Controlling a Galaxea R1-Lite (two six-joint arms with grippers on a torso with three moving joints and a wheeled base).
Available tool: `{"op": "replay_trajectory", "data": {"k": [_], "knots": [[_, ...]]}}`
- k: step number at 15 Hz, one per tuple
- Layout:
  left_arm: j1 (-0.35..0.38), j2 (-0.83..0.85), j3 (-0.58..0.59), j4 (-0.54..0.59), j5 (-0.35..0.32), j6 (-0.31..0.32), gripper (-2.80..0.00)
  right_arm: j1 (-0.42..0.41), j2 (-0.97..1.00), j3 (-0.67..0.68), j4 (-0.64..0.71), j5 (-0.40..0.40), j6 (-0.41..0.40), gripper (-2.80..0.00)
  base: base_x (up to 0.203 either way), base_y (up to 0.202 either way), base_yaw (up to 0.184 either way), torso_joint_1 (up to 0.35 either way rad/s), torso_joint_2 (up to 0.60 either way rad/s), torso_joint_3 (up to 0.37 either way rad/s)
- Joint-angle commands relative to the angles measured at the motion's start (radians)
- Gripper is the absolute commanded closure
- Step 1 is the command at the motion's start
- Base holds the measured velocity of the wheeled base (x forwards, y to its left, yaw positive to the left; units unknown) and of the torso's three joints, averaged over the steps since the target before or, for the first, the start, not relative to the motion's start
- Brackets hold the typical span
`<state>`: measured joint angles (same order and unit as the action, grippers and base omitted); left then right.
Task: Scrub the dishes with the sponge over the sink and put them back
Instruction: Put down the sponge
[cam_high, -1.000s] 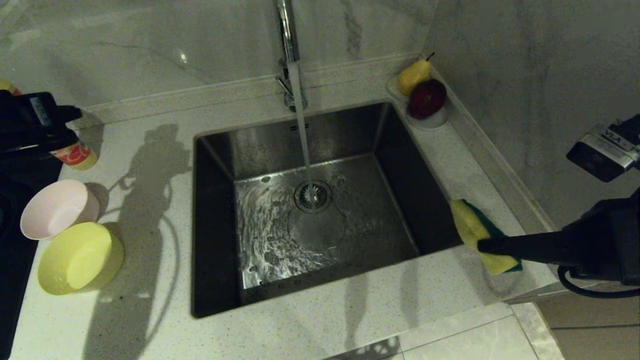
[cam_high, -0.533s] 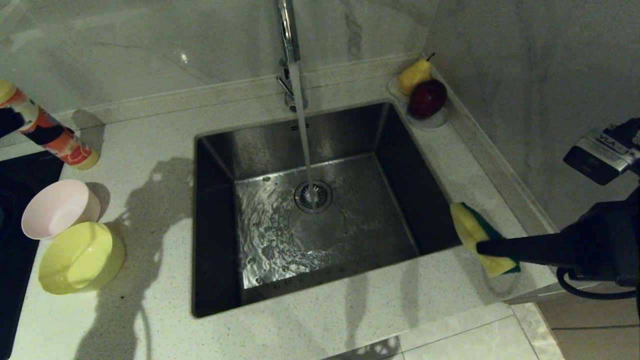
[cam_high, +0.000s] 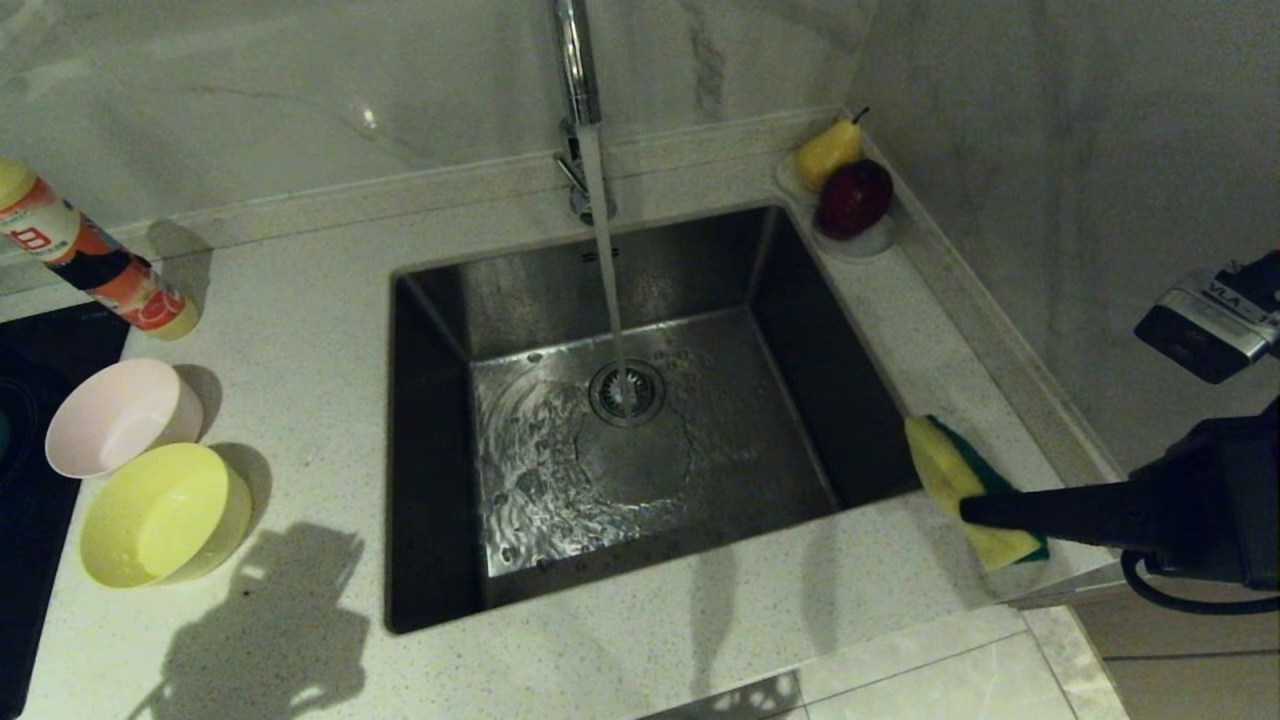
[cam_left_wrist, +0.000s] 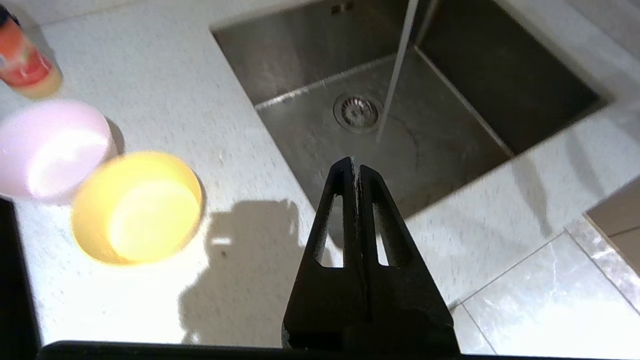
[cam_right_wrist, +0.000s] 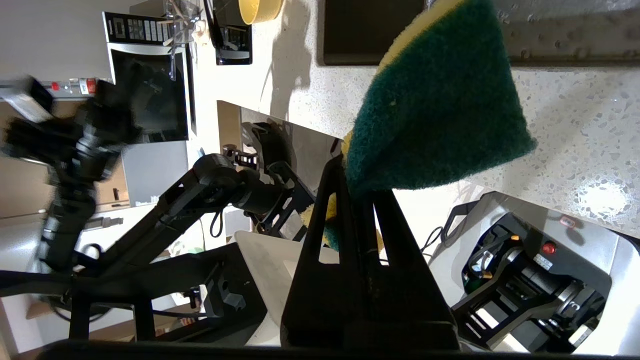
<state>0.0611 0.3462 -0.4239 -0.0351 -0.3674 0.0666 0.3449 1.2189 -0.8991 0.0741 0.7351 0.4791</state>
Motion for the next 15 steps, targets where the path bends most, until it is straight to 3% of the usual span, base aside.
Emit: {"op": "replay_trajectory", "data": {"k": [1, 4, 9, 10, 15], "knots": [[0.000, -0.068, 0.092, -0.048, -0.002, 0.000, 0.00, 0.000, -0.004, 0.008, 0.001, 0.004, 0.003, 0.00, 0.000, 0.000, 0.000, 0.000, 0.00, 0.000], [-0.009, -0.075, 0.174, -0.139, -0.028, -0.013, 0.00, 0.002, 0.011, 0.023, -0.009, 0.004, -0.003, 0.00, 0.000, 0.000, 0.000, 0.000, 0.00, 0.000], [-0.055, -0.144, 0.238, -0.170, -0.023, -0.026, 0.00, 0.002, 0.030, 0.019, -0.011, 0.006, -0.013, 0.00, 0.000, 0.000, 0.000, 0.000, 0.00, 0.000], [-0.075, -0.147, 0.258, -0.169, -0.010, -0.023, 0.00, 0.002, 0.031, 0.023, -0.016, 0.006, -0.012, 0.00, 0.000, 0.000, 0.000, 0.000, 0.00, 0.000], [-0.079, -0.157, 0.426, -0.243, 0.181, 0.003, 0.00, -0.005, 0.036, 0.044, -0.062, -0.022, -0.010, 0.00, 0.000, 0.000, 0.000, 0.000, 0.00, 0.000]]}}
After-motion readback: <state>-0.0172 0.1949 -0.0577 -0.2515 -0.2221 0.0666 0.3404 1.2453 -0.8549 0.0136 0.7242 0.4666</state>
